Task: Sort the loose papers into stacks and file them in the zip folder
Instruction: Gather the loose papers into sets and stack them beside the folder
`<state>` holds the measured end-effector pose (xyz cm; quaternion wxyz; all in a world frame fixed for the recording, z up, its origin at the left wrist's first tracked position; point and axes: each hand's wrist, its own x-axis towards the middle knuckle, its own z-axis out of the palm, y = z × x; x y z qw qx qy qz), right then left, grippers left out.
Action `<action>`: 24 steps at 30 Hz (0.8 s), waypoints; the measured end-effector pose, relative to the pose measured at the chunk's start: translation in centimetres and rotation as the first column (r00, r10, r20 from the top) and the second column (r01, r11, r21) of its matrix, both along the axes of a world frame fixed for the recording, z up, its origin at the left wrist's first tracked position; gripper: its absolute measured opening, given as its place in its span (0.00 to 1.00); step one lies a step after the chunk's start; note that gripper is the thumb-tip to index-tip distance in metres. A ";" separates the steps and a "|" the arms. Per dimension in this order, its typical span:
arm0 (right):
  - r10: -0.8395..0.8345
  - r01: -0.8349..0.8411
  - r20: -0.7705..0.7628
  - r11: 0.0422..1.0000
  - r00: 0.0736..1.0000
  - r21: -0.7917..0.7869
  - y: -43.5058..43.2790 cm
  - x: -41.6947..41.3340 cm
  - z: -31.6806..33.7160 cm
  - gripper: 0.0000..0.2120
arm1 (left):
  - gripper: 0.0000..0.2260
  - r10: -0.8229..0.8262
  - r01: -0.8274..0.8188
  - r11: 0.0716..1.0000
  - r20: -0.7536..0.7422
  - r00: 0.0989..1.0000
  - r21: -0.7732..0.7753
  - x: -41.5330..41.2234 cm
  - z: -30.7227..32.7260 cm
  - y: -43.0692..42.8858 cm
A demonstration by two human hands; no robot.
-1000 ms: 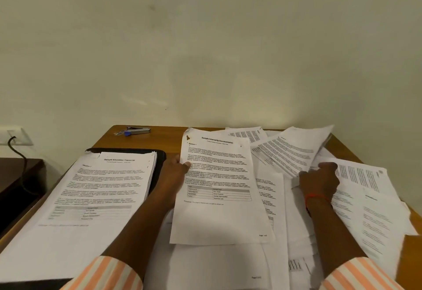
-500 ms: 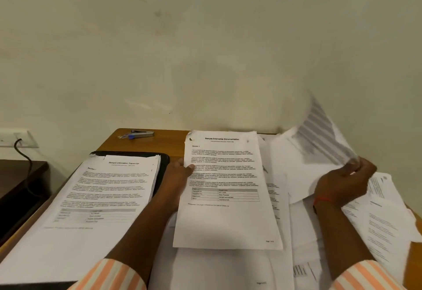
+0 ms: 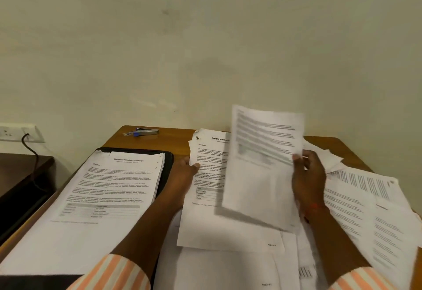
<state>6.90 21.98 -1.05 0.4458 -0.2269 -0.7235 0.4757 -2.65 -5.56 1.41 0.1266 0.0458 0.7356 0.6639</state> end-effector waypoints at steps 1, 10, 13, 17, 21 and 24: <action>0.057 -0.058 0.027 0.997 0.998 0.058 -1.3 -0.1 -0.1 0.04 | 0.08 -0.001 0.001 1.000 -0.010 1.000 0.017 0.0 -0.1 0.0; 0.131 -0.129 0.006 0.966 0.991 0.226 -3.8 -0.1 -0.2 0.04 | 0.10 0.011 0.002 0.990 -0.090 0.996 0.141 0.4 0.0 0.2; 0.149 -0.142 -0.019 0.969 0.989 0.204 -3.7 -0.1 -0.4 0.05 | 0.10 0.010 0.005 0.988 -0.099 0.995 0.152 0.3 -0.1 0.2; 0.148 -0.140 -0.031 0.971 0.988 0.192 -3.7 -0.2 -0.6 0.05 | 0.11 0.021 -0.007 0.986 -0.084 0.996 0.170 0.0 -0.3 0.2; 0.146 -0.137 -0.038 0.973 0.989 0.184 -4.0 0.0 -0.4 0.05 | 0.10 0.021 -0.001 0.981 -0.101 0.995 0.195 -0.2 -0.6 0.3; 0.150 -0.138 -0.055 0.974 0.987 0.178 -4.2 0.0 -0.2 0.05 | 0.09 0.030 -0.010 0.981 -0.101 0.994 0.195 -0.2 -0.7 0.2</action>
